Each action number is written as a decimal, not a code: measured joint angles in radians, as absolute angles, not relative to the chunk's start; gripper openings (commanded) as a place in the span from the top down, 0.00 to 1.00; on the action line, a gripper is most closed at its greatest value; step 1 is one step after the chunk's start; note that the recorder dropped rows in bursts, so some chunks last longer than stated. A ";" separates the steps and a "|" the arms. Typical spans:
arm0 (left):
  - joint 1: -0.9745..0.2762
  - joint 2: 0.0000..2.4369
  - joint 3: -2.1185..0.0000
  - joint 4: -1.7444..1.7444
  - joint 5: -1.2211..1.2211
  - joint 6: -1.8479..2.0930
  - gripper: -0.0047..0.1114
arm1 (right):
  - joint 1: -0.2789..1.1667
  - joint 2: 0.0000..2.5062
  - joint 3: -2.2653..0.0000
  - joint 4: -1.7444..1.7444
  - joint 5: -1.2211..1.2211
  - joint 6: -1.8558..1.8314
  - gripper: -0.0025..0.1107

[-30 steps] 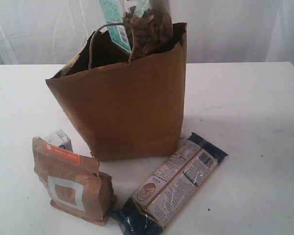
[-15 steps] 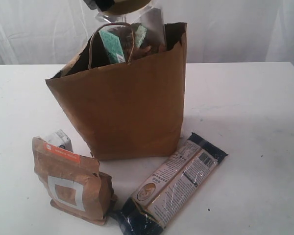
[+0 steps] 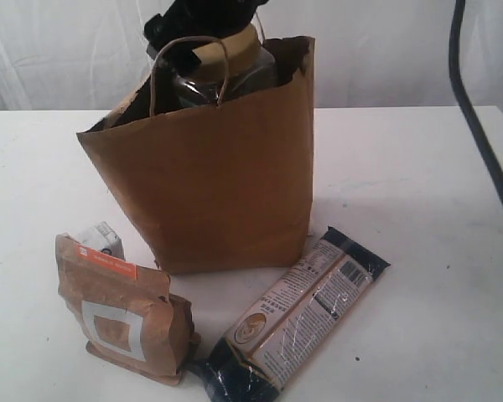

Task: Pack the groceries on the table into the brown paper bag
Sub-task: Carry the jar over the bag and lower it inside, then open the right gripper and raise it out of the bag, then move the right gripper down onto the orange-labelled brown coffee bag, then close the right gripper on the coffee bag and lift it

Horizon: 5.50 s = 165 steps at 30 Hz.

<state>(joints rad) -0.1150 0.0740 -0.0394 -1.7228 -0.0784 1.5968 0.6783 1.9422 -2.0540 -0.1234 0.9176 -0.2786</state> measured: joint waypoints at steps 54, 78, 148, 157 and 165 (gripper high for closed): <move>-0.115 0.074 -0.039 -1.723 -0.059 1.594 0.96 | 0.678 1.989 -2.052 -0.273 1.070 -0.122 0.05; -0.115 0.074 -0.039 -1.725 -0.268 1.579 0.96 | 0.678 1.765 -2.100 0.178 1.220 -0.260 0.05; -0.115 0.076 -0.004 -1.722 -0.169 1.589 0.96 | 0.977 1.991 -1.652 0.099 1.080 -0.398 0.40; -0.115 0.076 -0.004 -1.722 -0.169 1.589 0.96 | 0.977 2.042 -1.652 0.160 1.082 -0.383 0.56; -0.115 0.076 -0.004 -1.722 -0.169 1.589 0.96 | 0.977 2.042 -1.656 0.177 1.124 -0.350 0.98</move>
